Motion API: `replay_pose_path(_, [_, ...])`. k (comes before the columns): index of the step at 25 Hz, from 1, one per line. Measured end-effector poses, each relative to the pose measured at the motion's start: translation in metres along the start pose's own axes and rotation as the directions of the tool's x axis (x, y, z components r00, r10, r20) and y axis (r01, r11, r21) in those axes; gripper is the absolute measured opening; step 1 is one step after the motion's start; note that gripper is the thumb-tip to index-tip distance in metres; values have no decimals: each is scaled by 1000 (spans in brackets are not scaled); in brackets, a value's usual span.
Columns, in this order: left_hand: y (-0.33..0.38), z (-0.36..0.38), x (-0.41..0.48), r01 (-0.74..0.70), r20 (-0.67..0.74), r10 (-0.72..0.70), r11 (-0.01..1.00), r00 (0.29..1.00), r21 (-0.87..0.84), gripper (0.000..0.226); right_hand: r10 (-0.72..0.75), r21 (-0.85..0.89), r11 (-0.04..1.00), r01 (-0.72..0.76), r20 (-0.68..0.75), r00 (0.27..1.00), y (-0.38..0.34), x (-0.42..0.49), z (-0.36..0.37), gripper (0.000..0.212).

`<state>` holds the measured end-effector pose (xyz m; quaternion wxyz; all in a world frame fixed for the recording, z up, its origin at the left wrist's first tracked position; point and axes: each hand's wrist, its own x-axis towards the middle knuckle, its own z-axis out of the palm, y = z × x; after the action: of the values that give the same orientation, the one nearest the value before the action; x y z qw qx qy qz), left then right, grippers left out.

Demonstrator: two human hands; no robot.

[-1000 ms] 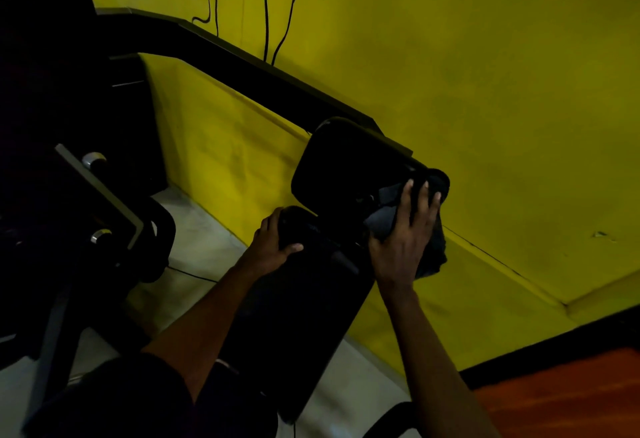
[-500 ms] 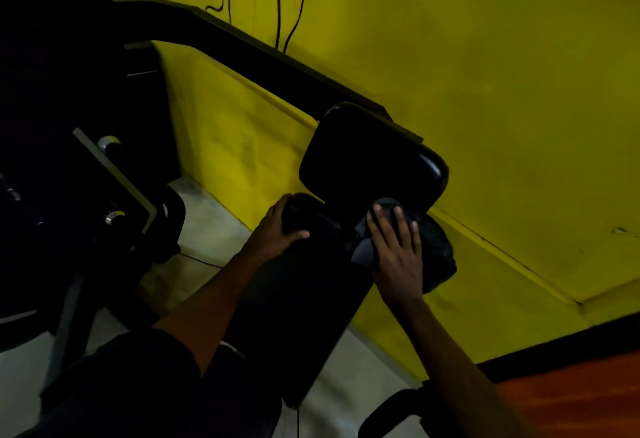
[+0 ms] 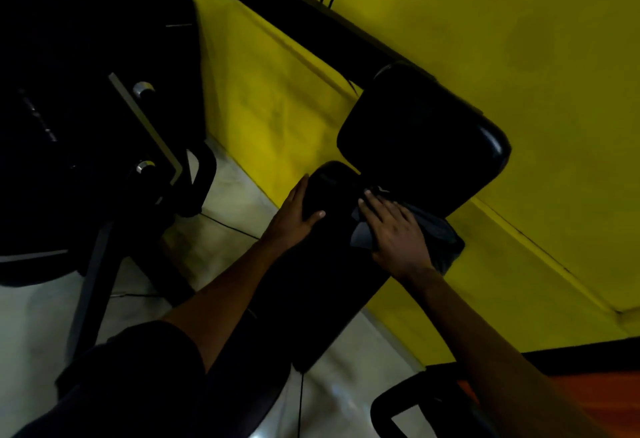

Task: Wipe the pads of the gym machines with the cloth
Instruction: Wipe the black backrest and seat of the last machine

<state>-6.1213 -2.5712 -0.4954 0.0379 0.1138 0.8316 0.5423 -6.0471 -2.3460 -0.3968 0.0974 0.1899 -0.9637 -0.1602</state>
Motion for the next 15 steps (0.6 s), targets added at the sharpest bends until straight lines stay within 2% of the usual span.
replay_pose_path(4, [-25, 5, -11, -12, -65, 13, 1000, 998, 11, 72, 73, 25, 997, -73, 9, 997, -23, 30, 7, 89])
replay_pose_path(6, [-51, 20, -32, 59, -138, -58, 998, 989, 6, 66, 73, 28, 997, -73, -16, 997, -37, 55, 9, 85])
replay_pose_path(8, [-81, 38, -55, 143, -153, -134, 988, 979, 51, 66, 69, 27, 997, -68, -35, 997, -48, 71, 14, 82])
replay_pose_path(11, [-122, 54, -84, 181, -52, -175, 969, 983, 169, 77, 14, -11, 1000, -15, -61, 998, -41, 52, 23, 83])
replay_pose_path(13, [-143, 53, -95, 173, 40, -181, 972, 983, 160, 81, -4, -69, 998, 0, -59, 998, -36, 38, 24, 86])
replay_pose_path(15, [-155, 50, -99, 161, 70, -176, 971, 982, 179, 81, -5, -117, 993, -4, -75, 997, -45, 47, 27, 82])
